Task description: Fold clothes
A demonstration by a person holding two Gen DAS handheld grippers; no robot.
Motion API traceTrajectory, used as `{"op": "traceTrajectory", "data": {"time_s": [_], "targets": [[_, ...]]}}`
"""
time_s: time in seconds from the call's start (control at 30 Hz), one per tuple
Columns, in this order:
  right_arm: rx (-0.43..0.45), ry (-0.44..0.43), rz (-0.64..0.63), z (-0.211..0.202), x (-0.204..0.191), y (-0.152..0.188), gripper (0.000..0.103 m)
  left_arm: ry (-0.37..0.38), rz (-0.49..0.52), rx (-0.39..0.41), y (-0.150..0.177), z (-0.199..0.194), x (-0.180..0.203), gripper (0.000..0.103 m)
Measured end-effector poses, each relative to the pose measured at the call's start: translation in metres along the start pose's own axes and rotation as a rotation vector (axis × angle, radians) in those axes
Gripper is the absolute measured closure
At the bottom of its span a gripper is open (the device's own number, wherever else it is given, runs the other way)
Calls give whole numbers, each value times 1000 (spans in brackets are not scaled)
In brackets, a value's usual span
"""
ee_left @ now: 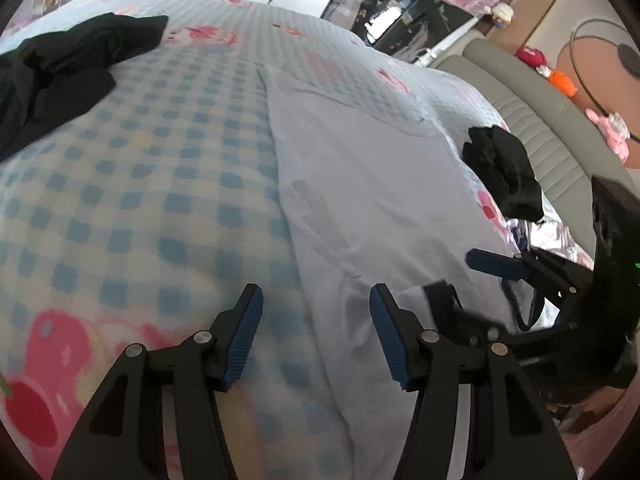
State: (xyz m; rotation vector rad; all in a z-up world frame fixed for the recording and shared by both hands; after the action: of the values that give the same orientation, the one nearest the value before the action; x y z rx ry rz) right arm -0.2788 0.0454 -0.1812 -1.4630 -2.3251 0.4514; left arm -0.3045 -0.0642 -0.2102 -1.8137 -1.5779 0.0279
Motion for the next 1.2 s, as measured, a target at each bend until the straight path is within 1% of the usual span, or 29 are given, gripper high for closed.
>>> {"op": "traceTrajectory", "data": {"time_s": [0.03, 0.1, 0.13, 0.2, 0.27, 0.33, 0.43, 0.5, 0.6, 0.63, 0.7, 0.8, 0.9, 0.93, 0.97, 1.03, 1.07, 1.13, 1.17, 1.2], "targets": [[-19, -7, -32, 4, -5, 1, 31, -2, 14, -11, 0, 2, 1, 45], [-47, -18, -90, 14, -12, 4, 31, -13, 56, -58, 4, 11, 5, 45], [-47, -26, -96, 17, -11, 2, 31, -20, 73, -73, 6, 13, 6, 45], [-33, -55, -70, 20, -6, -3, 31, -13, 87, -74, 8, 12, 6, 45], [-23, -38, -64, 24, 0, -7, 31, 11, 83, -78, 8, 8, 5, 45], [-18, -48, -30, 27, 6, -10, 31, 17, 99, -82, 11, 7, 6, 45], [-3, -96, 49, 30, 17, -17, 31, 8, 145, -99, 15, 9, 13, 45], [3, -143, 119, 29, 17, -19, 31, 1, 171, -102, 17, 11, 17, 45], [9, -206, 201, 31, 21, -23, 31, 12, 188, -104, 16, 12, 22, 44], [12, -224, 225, 33, 21, -26, 29, 10, 197, -104, 16, 13, 24, 44], [20, -259, 287, 34, 25, -31, 28, -5, 221, -102, 17, 14, 28, 44], [11, -310, 383, 34, 33, -28, 31, -11, 230, -99, 17, 16, 31, 42], [-3, -338, 427, 32, 40, -23, 32, 1, 223, -100, 17, 18, 32, 40], [-7, -334, 431, 32, 40, -21, 32, 9, 219, -99, 16, 19, 33, 39], [-17, -334, 437, 30, 43, -18, 32, 35, 199, -96, 15, 18, 32, 39], [-64, -298, 460, 30, 51, -5, 31, 119, 132, -85, 11, 13, 29, 39], [-84, -297, 464, 30, 53, 0, 31, 166, 82, -73, 7, 8, 26, 39], [-65, -285, 459, 19, 57, 6, 31, 251, -13, -33, -3, -4, 17, 39], [-50, -283, 452, 13, 57, 8, 31, 280, -48, -13, -7, -9, 13, 39], [-26, -277, 437, 4, 54, 8, 31, 282, -67, 1, -10, -12, 9, 39]]}}
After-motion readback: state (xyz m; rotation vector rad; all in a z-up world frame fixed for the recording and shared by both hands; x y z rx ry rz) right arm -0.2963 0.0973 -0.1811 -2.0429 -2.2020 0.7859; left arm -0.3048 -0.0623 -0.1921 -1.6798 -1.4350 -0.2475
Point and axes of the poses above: each gripper's, at about its wrist camera, not at the fingertips, and z roughly the way its jaws point, x to its right, y to its underside, the point moved 8 cm from there along z, roughly the way its jaws point, and after that the axes turned 3 degrees about -x, right-handed, at the moved point
